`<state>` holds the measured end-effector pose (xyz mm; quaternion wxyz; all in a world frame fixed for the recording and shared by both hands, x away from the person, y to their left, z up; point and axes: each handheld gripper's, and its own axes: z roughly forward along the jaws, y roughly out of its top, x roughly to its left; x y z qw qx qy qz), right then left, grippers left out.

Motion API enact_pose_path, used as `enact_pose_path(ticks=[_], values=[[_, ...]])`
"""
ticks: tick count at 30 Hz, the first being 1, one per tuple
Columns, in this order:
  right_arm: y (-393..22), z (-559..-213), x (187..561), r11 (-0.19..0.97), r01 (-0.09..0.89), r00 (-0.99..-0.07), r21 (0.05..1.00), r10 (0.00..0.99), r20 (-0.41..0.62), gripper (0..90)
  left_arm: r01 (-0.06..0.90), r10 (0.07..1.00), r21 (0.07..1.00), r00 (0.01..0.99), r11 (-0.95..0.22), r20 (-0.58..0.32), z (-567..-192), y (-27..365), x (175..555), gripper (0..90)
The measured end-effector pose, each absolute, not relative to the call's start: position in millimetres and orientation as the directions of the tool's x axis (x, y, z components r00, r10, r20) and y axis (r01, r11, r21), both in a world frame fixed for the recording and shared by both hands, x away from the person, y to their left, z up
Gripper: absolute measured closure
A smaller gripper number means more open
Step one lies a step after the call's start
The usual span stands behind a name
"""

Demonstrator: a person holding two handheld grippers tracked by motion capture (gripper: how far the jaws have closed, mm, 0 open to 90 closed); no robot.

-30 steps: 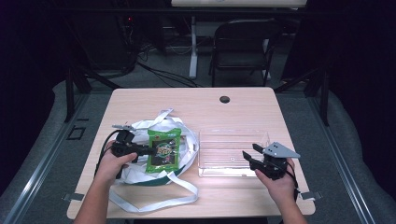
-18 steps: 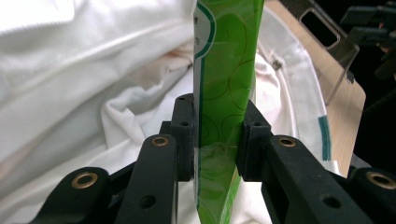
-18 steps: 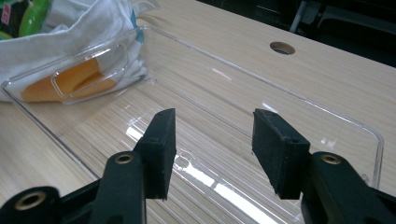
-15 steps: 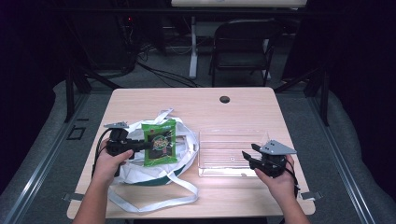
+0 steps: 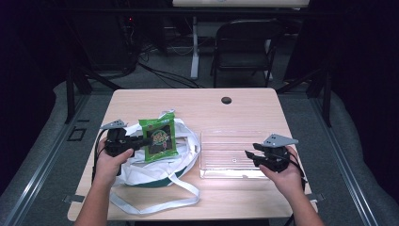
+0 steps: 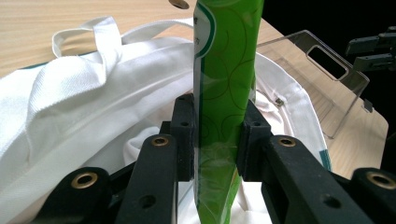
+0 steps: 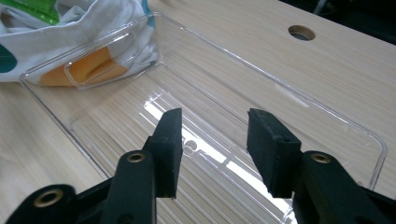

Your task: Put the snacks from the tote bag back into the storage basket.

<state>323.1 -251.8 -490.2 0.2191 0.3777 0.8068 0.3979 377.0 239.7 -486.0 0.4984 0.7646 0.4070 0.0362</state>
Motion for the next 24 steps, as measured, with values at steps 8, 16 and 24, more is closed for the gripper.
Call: enact_pose_path(ticks=[8, 16, 24], values=[[-246.5, -478.5, 333.6, 0.491, 0.427, -0.687, 0.759, 0.723, -0.081, 59.3, 0.565, 0.670, 0.810, 0.664, -0.160, -0.331, -483.7, 236.5, 375.4, 72.6], [-238.9, -469.0, 340.9, 0.552, 0.408, -0.735, 0.728, 0.671, -0.098, 60.0, 0.545, 0.675, 0.823, 0.668, -0.158, -0.313, -480.8, 234.6, 374.1, 72.6], [-232.6, -454.8, 346.6, 0.619, 0.375, -0.786, 0.690, 0.607, -0.118, 60.7, 0.520, 0.673, 0.842, 0.675, -0.143, -0.302, -475.4, 231.8, 371.7, 72.6]])
